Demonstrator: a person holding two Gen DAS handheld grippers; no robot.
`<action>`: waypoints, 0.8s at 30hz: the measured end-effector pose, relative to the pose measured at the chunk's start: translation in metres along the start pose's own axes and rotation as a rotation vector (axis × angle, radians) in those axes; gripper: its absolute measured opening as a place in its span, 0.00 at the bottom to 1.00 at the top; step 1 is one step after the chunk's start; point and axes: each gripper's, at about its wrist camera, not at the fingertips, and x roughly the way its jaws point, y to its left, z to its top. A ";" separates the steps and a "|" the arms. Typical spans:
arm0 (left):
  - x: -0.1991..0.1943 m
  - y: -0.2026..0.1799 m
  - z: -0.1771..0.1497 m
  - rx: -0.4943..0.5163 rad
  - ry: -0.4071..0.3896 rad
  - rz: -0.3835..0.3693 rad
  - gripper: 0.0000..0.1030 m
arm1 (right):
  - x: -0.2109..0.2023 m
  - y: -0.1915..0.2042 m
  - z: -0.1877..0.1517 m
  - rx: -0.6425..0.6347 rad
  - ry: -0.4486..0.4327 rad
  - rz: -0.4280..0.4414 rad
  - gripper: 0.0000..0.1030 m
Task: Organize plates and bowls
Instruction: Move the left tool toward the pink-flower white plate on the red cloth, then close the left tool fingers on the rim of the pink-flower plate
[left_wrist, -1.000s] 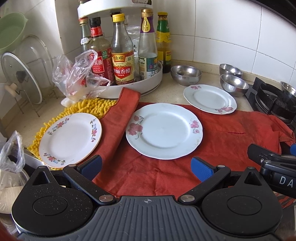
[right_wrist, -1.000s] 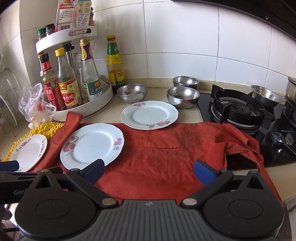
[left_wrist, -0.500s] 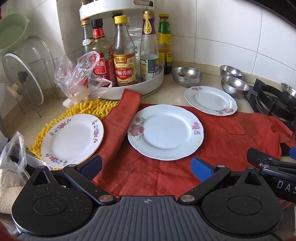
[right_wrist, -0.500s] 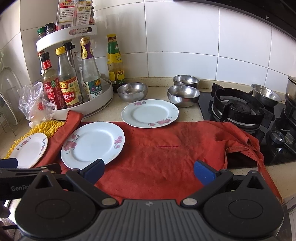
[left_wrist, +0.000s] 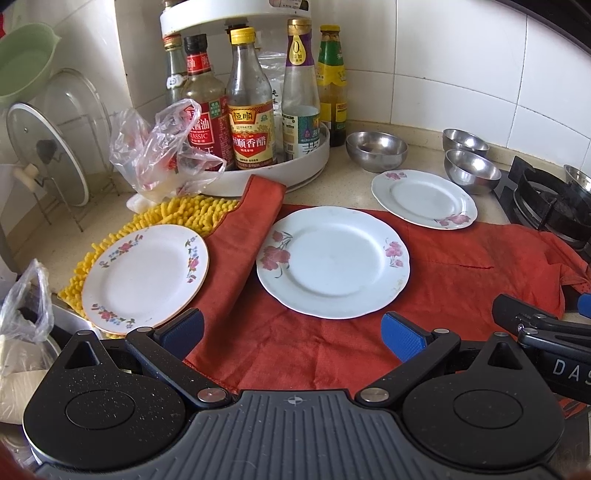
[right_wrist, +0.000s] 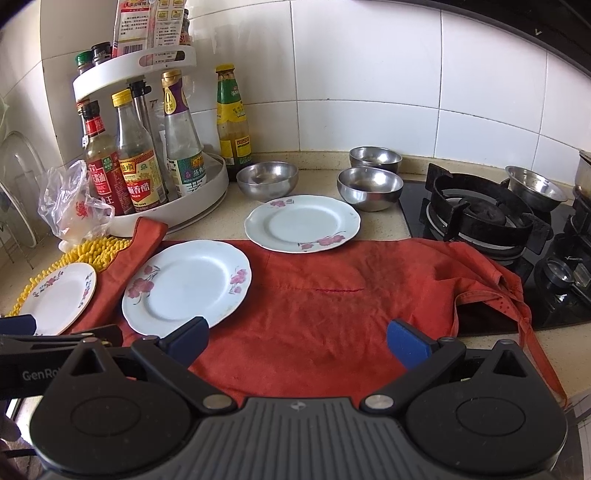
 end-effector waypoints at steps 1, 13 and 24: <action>0.001 0.001 0.000 -0.004 0.003 0.000 1.00 | 0.001 0.000 0.000 -0.001 0.002 0.003 0.98; 0.027 0.005 -0.001 -0.033 0.065 0.015 1.00 | 0.032 0.000 0.009 -0.012 0.050 0.052 0.98; 0.062 0.012 0.014 -0.099 0.110 0.092 1.00 | 0.090 0.009 0.035 -0.085 0.111 0.161 0.98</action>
